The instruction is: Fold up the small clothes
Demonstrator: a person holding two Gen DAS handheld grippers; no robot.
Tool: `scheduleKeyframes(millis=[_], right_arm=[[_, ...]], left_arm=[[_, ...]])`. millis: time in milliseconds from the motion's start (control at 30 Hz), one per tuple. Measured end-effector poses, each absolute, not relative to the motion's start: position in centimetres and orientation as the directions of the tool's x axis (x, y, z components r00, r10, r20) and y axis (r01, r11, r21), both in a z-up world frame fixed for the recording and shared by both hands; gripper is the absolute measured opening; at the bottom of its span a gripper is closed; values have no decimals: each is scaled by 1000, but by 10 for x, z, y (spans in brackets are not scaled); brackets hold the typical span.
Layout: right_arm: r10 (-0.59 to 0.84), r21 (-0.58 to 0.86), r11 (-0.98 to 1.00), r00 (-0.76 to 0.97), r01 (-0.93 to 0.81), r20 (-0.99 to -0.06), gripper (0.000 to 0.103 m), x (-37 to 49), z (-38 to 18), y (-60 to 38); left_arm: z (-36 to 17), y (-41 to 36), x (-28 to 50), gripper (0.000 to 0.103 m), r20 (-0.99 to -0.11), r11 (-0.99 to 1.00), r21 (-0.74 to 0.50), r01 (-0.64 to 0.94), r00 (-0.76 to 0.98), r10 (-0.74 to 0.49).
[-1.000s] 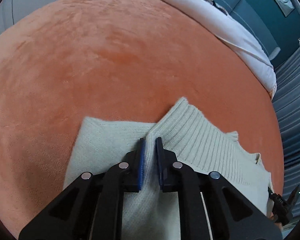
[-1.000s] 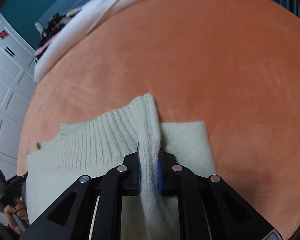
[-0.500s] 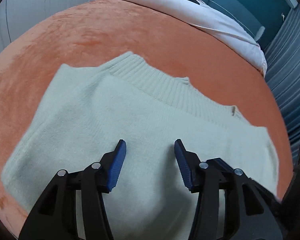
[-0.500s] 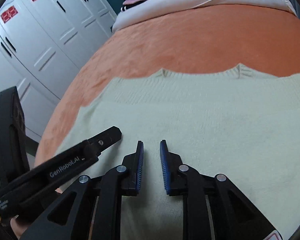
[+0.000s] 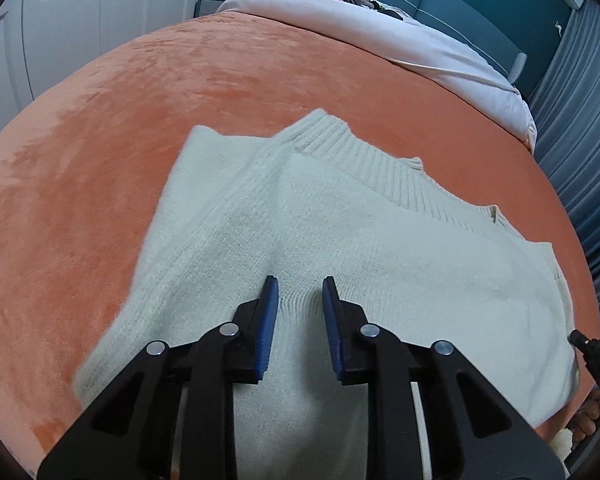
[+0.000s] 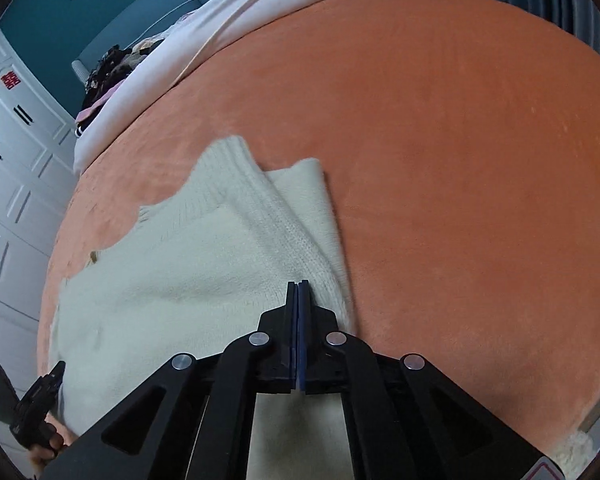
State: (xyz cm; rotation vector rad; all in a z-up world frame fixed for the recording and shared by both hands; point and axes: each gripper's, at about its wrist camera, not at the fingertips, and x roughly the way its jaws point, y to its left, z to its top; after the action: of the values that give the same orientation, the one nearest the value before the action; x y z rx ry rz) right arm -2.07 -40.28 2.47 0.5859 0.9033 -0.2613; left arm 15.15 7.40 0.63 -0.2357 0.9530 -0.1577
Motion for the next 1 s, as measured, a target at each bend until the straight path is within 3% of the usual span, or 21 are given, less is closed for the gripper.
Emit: scheduleKeyframes(millis=[167,233,267,333,400,467,567,600,633,667,733,1000], right_arm=[[181,408,877,613,253,-769,12,11,37,-327],[183,356,910,565,212,-804,6,23,22,-304],[157,330,916,552,229,-819,0,23,16,-304],[176,411,865,592,288,-786,0,18,10,-324],[53,380,806,584,454,-810,0,-5,3,-361],[71,480,708,625,518,-778,0,-33,-8,-405],[18,440,700,602,562,-798,0,-54,-1,-426],[-28,387,716,578,581,-816,9,-56,8,-423],[-80,328,732,554,597,-829,10,-55,17,-414],[-67,346,751,586,563,-808,10,-55,28,-404],[0,393,789,641,472,-768,10,-49,48,-377],[287,395,916,574,69,-767,11,72,52,-201]], left_arm=[[6,77,154,22,-793,954,-298,-19,561,-237],[6,78,154,22,-796,953,-303,-18,554,-243],[6,80,155,22,-796,951,-309,-12,550,-252],[6,85,154,22,-791,944,-331,-1,545,-277],[4,88,152,22,-783,938,-346,11,547,-295],[2,89,149,22,-775,939,-342,24,558,-297],[2,84,146,22,-773,950,-312,28,574,-271],[3,84,145,22,-775,949,-316,15,572,-267],[7,85,144,21,-781,945,-328,-10,565,-265],[13,87,139,22,-782,938,-346,-33,562,-268],[24,89,124,37,-770,927,-373,-45,572,-282],[19,88,112,37,-815,949,-311,-49,527,-239]])
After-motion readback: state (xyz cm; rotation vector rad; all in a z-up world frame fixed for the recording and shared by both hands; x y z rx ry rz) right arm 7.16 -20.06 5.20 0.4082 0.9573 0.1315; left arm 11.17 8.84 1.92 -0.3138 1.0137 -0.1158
